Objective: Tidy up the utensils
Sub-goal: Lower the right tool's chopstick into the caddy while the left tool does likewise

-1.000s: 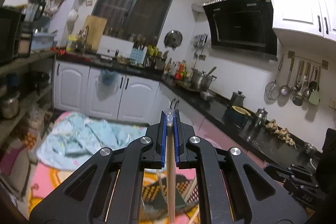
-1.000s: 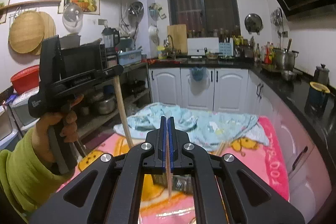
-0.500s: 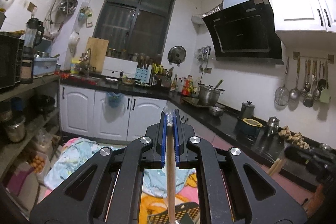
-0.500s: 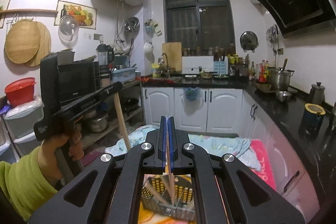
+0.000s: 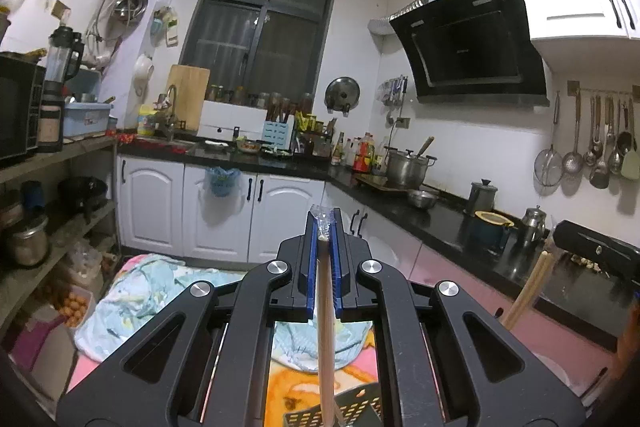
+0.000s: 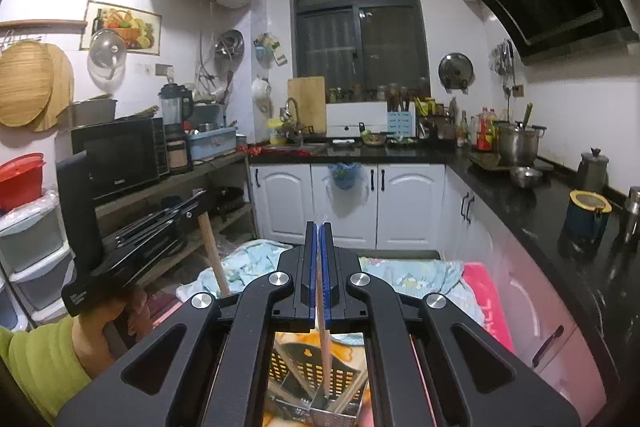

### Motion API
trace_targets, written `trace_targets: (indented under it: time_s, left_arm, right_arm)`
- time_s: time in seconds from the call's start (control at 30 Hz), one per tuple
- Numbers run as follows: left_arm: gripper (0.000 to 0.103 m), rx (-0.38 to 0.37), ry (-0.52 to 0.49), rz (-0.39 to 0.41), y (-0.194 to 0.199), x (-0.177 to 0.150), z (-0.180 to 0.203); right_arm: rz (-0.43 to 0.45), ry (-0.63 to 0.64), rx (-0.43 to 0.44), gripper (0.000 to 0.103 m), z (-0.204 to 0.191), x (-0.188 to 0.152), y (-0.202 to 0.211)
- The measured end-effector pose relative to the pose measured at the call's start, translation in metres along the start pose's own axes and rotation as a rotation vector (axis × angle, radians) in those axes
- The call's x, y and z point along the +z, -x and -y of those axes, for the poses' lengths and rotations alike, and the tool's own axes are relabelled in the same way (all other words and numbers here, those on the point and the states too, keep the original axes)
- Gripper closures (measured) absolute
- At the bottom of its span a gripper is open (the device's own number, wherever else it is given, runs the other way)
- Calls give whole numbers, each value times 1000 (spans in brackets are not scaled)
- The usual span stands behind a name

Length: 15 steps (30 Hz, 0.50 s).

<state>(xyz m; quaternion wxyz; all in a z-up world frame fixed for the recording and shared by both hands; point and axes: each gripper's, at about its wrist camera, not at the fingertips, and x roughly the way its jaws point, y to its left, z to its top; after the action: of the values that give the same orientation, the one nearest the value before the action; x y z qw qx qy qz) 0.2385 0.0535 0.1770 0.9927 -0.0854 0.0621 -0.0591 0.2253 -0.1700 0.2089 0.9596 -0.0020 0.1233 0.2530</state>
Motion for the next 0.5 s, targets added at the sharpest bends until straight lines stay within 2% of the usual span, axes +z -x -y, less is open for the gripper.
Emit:
trace_targets:
  time_s: [0.5]
  left_arm:
    - [100,-2,23,-79,-19,-41,-11]
  right_arm:
    - [-67,-39,-24,100,10,-34,-34]
